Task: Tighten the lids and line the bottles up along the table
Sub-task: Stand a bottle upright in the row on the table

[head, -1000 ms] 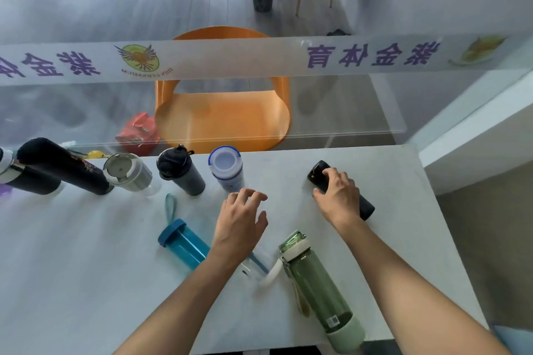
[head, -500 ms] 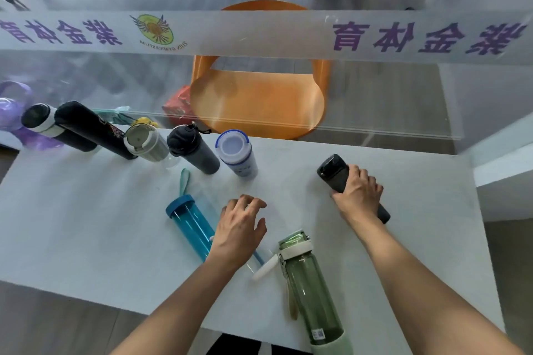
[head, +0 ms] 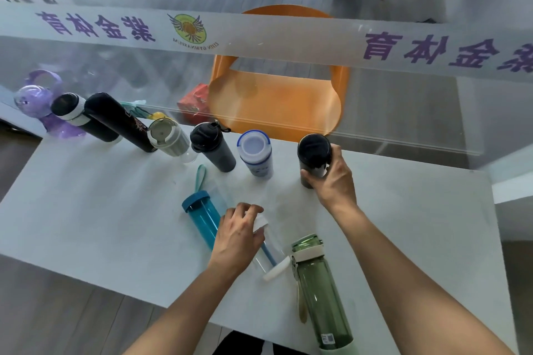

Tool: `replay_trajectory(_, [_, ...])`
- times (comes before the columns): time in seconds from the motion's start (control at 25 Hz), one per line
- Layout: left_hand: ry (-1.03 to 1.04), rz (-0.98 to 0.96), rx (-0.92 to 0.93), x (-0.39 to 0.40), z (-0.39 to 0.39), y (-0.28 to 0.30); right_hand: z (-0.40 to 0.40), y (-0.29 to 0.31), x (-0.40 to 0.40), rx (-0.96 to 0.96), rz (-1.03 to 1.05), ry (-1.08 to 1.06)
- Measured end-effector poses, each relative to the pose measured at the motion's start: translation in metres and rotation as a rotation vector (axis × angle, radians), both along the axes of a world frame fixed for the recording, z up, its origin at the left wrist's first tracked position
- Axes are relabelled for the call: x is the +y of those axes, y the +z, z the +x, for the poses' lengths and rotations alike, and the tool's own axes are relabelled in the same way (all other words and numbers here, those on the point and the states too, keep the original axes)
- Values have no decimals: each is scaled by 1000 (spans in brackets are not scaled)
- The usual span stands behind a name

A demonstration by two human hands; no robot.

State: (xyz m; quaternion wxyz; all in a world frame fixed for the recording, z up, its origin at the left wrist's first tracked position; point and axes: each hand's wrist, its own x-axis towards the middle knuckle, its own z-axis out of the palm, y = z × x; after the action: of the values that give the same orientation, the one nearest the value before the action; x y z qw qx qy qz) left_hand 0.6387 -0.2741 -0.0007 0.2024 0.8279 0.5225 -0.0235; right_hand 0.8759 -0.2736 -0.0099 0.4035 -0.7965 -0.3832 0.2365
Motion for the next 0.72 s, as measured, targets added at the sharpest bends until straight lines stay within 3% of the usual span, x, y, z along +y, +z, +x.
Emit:
replay_trajectory(0.48, [37,-87,45,1,-24,-13,-5,-2,-4,72,-22,-45])
replay_trajectory(0.56, [17,-100,89,1,-26,-17,-4,-7,-13,62,-110,-73])
replay_trajectory(0.72, [-51,-82,129,2,-24,-21,-24,-14,-65,45,-495,-38])
